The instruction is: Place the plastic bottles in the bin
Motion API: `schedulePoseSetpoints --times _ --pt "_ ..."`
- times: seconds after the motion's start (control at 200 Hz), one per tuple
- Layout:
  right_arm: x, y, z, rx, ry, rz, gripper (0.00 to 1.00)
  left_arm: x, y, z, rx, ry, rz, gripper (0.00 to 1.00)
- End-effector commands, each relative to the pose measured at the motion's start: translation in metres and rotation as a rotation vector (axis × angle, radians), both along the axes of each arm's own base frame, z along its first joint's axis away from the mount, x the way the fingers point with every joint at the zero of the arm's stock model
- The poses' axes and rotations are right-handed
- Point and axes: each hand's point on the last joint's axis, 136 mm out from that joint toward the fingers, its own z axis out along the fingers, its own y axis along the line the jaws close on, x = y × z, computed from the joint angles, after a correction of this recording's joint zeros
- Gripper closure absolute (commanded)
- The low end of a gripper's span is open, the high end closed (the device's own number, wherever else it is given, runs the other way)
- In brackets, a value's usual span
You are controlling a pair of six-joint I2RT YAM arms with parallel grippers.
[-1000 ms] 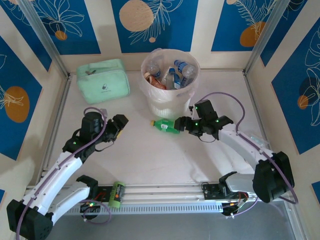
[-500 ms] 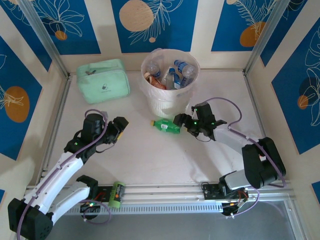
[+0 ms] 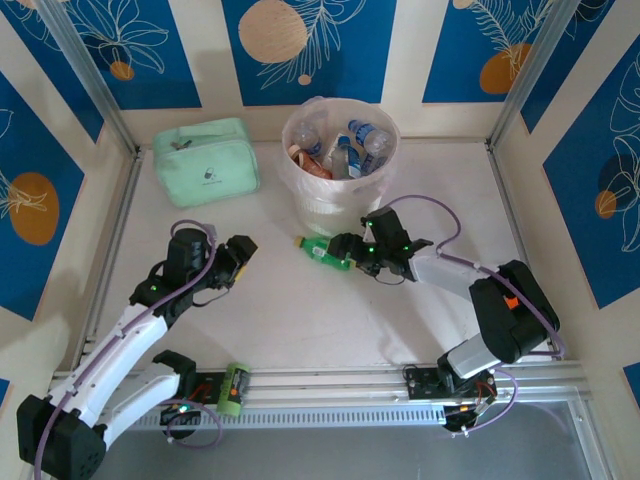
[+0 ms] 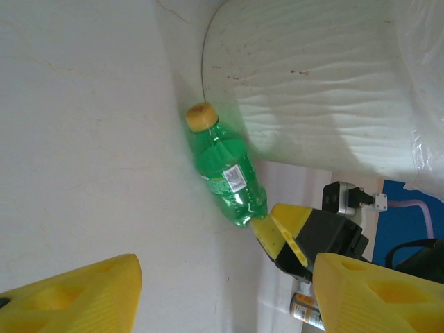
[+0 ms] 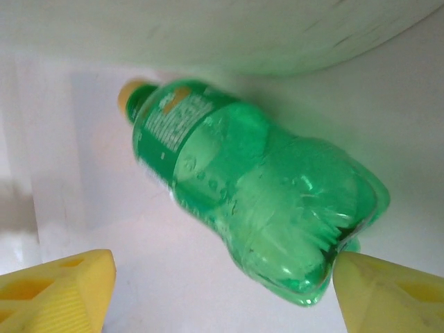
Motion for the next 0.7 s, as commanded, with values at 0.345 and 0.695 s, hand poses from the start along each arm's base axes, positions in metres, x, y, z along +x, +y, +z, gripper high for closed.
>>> schedulePoseSetpoints --times 0.345,0.695 --pt "-0.030 -0.001 0.016 -0.278 -0.046 -0.015 0.13 0.002 0.010 0.007 -0.006 -0.020 0.026 0.34" --pt "-0.003 0.015 -0.011 -0.432 -0.048 0.252 0.08 0.001 0.018 0.012 -0.001 -0.028 0.039 0.34"
